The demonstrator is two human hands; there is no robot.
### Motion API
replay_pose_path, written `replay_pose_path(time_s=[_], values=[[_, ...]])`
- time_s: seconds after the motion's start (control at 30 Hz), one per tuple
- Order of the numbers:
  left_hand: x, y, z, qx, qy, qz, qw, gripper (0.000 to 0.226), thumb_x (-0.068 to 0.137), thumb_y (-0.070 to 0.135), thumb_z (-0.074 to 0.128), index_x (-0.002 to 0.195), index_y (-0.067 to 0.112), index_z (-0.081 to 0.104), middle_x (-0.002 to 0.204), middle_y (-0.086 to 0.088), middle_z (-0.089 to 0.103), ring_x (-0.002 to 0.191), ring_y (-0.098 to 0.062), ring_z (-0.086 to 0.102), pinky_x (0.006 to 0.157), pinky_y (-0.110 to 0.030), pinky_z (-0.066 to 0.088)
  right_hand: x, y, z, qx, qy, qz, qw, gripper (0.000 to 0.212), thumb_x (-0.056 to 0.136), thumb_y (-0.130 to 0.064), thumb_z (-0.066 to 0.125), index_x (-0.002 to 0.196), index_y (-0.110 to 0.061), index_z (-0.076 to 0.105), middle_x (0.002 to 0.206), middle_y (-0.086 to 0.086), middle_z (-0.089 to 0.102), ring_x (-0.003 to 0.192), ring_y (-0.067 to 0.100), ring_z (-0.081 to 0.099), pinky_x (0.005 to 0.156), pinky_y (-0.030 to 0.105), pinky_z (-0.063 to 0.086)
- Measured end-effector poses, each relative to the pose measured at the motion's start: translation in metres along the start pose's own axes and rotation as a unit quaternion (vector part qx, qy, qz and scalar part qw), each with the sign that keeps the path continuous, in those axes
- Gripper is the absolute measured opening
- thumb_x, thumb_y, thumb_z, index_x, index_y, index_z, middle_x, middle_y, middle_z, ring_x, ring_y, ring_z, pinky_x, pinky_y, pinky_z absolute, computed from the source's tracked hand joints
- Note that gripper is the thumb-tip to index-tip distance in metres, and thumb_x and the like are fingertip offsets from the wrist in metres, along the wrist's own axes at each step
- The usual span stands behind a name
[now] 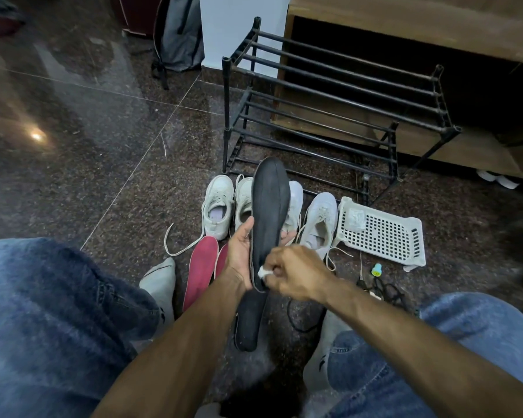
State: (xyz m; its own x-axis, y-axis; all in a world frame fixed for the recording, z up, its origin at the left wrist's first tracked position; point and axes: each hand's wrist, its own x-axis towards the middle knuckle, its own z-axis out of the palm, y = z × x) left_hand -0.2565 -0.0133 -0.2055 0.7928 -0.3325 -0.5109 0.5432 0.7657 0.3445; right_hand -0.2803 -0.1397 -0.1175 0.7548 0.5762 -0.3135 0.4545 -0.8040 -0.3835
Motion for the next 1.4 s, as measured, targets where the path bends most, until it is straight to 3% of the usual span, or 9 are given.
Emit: replay_pose_path(time_s=[0.1,0.23,0.43,0.6,0.73,0.87,1.1,1.27,1.4], values=[[0.002,-0.001,-0.002,-0.011,-0.024,-0.008,1.0,0.062,0.094,0.05,0.041,0.099,-0.002,0.074,0.094,-0.023,0.071,0.122,-0.037,0.053,0.102,-0.044,0.044,-0.003,0.005,0.007,-0.043,0.018,-0.022,0.999,0.011,0.087,-0.024,0.054,0.079,-0.019,0.059,0.078,-0.009,0.049,0.075,0.02,0.055,0.073,0.039,0.05],[-0.003,-0.002,0.004,-0.001,-0.024,-0.01,1.0,0.064,0.087,0.05,0.05,0.128,0.002,0.058,0.113,-0.018,0.066,0.101,-0.03,0.064,0.092,-0.038,0.051,0.012,0.016,-0.004,-0.056,0.1,0.051,0.992,0.02,0.089,-0.029,0.055,0.096,-0.015,0.068,0.096,0.0,0.064,0.083,0.024,0.062,0.075,0.035,0.051],[-0.004,0.004,-0.001,-0.044,-0.039,0.01,0.998,0.061,0.084,0.049,0.051,0.111,-0.003,0.065,0.114,-0.025,0.066,0.128,-0.036,0.05,0.093,-0.046,0.053,-0.002,0.004,0.003,-0.008,0.011,-0.009,1.0,0.006,0.084,-0.024,0.059,0.079,-0.023,0.06,0.071,-0.014,0.046,0.08,0.02,0.059,0.075,0.036,0.051],[-0.006,0.004,0.006,-0.022,-0.056,-0.006,0.998,0.074,0.084,0.054,0.049,0.133,-0.002,0.051,0.137,-0.022,0.05,0.125,-0.034,0.05,0.1,-0.046,0.046,0.008,0.013,-0.001,-0.041,0.09,0.051,0.994,0.019,0.085,-0.028,0.056,0.095,-0.017,0.067,0.094,-0.003,0.064,0.086,0.026,0.062,0.077,0.036,0.051],[-0.004,0.003,-0.004,-0.008,-0.044,-0.015,0.999,0.074,0.084,0.053,0.053,0.132,-0.003,0.054,0.134,-0.025,0.052,0.128,-0.037,0.049,0.107,-0.045,0.041,0.009,0.006,0.003,0.005,0.084,0.062,0.995,0.012,0.083,-0.024,0.058,0.089,-0.018,0.067,0.087,-0.006,0.063,0.084,0.021,0.061,0.079,0.036,0.052],[-0.004,0.003,-0.006,-0.019,-0.032,-0.004,0.999,0.065,0.082,0.052,0.051,0.111,-0.004,0.068,0.107,-0.026,0.068,0.117,-0.035,0.058,0.093,-0.043,0.053,0.001,-0.002,0.007,0.007,0.017,-0.001,1.0,0.017,0.082,-0.023,0.058,0.067,-0.027,0.05,0.069,-0.014,0.045,0.071,0.018,0.053,0.069,0.033,0.048],[-0.003,-0.015,0.005,-0.023,-0.022,-0.021,0.999,0.048,0.096,0.048,0.042,0.103,0.009,0.069,0.09,-0.014,0.073,0.077,-0.027,0.071,0.068,-0.039,0.06,0.037,0.023,-0.016,-0.052,0.135,0.129,0.981,0.019,0.086,-0.029,0.055,0.095,-0.02,0.069,0.099,0.001,0.068,0.09,0.028,0.063,0.077,0.037,0.052],[-0.001,-0.009,-0.006,-0.038,-0.022,-0.002,0.999,0.06,0.09,0.047,0.048,0.123,0.0,0.062,0.121,-0.026,0.062,0.118,-0.036,0.058,0.108,-0.049,0.04,0.01,0.0,0.008,0.095,0.038,0.026,0.994,0.007,0.086,-0.018,0.063,0.088,-0.017,0.069,0.086,-0.003,0.066,0.079,0.019,0.063,0.08,0.042,0.053],[0.0,-0.008,-0.008,-0.027,-0.017,-0.017,0.999,0.064,0.089,0.051,0.047,0.119,-0.003,0.065,0.118,-0.028,0.062,0.124,-0.035,0.054,0.111,-0.045,0.035,0.002,0.0,0.011,0.062,0.026,-0.032,0.997,0.008,0.084,-0.02,0.061,0.084,-0.017,0.069,0.077,-0.012,0.053,0.073,0.019,0.06,0.069,0.04,0.052]])
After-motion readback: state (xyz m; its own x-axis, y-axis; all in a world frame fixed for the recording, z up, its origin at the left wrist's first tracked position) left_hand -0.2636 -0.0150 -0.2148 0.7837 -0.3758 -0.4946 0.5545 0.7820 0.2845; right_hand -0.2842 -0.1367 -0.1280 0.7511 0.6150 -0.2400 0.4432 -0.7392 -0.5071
